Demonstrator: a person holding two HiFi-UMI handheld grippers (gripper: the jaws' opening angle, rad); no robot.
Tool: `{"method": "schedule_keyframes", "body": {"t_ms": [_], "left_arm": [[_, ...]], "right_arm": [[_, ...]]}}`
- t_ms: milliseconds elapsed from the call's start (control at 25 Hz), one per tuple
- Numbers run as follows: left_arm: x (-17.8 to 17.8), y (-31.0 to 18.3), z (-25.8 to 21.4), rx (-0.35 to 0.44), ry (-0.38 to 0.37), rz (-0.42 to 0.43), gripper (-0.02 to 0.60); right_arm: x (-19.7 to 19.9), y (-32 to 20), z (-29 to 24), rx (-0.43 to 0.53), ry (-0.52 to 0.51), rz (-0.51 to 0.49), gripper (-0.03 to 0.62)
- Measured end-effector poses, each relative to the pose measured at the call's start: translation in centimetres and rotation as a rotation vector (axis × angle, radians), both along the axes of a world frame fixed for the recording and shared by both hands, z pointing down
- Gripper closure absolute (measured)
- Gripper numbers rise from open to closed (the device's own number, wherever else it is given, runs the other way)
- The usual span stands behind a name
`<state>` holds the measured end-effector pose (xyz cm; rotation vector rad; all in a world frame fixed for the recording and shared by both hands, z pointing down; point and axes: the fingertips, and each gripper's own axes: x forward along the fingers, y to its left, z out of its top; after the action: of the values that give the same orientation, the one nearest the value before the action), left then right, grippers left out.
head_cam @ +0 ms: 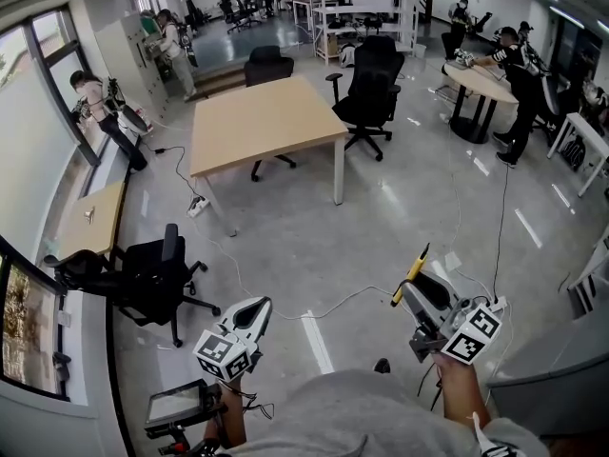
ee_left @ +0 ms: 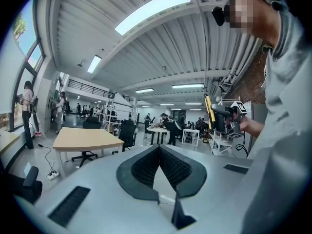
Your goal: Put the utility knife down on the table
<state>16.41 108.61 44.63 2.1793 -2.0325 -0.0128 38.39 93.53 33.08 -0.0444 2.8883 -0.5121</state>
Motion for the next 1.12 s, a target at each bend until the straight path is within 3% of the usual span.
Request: {"method": "schedule_keyframes", "body": {"t_ms": [320,880,1120], "left_arm": [[2.9,-5.3,0.0,-0.015,-0.013,0.041,0.575],[13.0,-21.4,-1.2,-0.022,-0.038,0.116,0.575],[16.3,-26.1,-1.0,-0.029,-0.041,0.128,0.575]], "right_arm": [[3.0,-4.6,0.9,-0.026,-0.008,0.03,0.477],[12.1,-19.8,1.2,-0.058,-0.024,0.058,0.477],[15.0,-24.0,0.9,-0.05,-0.036,0.055,0.477]]}}
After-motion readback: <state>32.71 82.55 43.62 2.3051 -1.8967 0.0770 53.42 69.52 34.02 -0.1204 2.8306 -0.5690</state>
